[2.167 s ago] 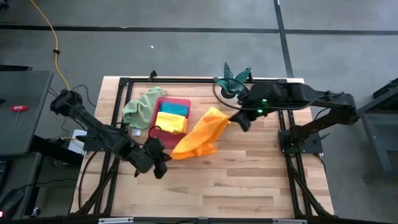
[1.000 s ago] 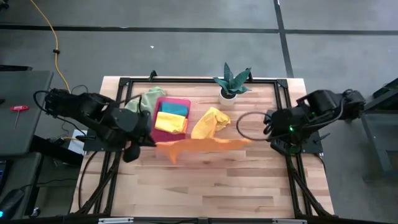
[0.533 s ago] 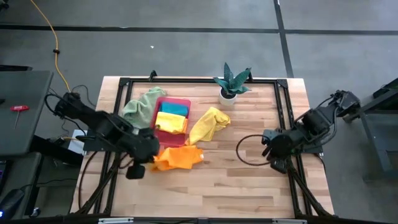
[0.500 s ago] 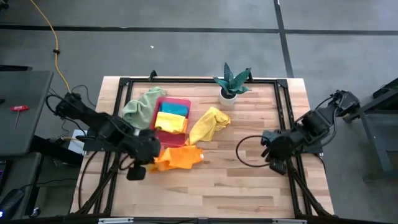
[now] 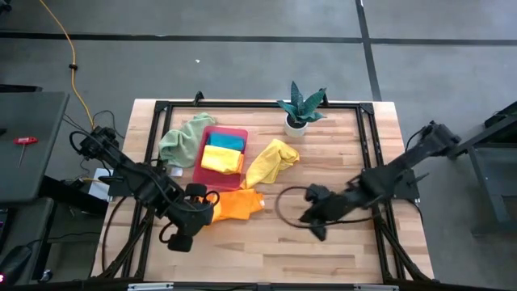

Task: Fold microfiber towels
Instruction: Fold the orange microfiber cloth

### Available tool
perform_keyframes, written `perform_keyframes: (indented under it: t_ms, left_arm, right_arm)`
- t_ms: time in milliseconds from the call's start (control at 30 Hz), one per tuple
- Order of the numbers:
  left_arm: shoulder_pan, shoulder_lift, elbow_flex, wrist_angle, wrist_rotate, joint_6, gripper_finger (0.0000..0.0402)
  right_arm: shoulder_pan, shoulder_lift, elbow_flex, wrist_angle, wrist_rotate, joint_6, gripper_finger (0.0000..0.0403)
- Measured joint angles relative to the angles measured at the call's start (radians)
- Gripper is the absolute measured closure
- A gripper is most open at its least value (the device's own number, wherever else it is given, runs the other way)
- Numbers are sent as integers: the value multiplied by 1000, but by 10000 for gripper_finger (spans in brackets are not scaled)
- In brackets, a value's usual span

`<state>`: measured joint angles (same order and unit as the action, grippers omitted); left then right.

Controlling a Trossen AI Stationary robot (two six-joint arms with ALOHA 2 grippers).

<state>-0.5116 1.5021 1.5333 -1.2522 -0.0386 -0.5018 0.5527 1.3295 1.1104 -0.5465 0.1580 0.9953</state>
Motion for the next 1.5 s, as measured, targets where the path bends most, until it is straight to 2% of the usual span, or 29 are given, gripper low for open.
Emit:
perform_keyframes:
  t_ms: [100, 200, 433, 600, 833, 900, 1067, 1267, 1500]
  left_arm:
    - [-8, -2, 0, 1, -16, 0, 401]
    - [-16, -3, 0, 2, -17, 5, 401]
    - [-16, -3, 0, 18, -30, -11, 401]
    - [-16, -3, 0, 54, -30, -17, 401]
    - [-16, -3, 0, 54, -28, -47, 401]
    - [-16, -3, 0, 55, -26, -49, 401]
    - [-16, -4, 0, 59, -25, -72, 401]
    - [-16, -4, 0, 62, -25, -72, 401]
    - [-16, -4, 0, 65, -25, -72, 402]
  right_arm:
    - [-45, 118, 21, 53, -14, -98, 370]
    - [-82, 233, 51, 111, -17, -201, 327]
    - [-143, 501, 162, 175, 8, -584, 226]
    - [-169, 689, 280, 223, 9, -792, 199]
    - [-187, 875, 485, 207, 35, -976, 197]
    - [-191, 912, 541, 181, 77, -999, 197]
    - [-202, 968, 623, 83, 85, -1022, 209]
    - [-208, 978, 620, 45, 82, -1018, 254]
    - [-204, 978, 619, 34, 94, -996, 335]
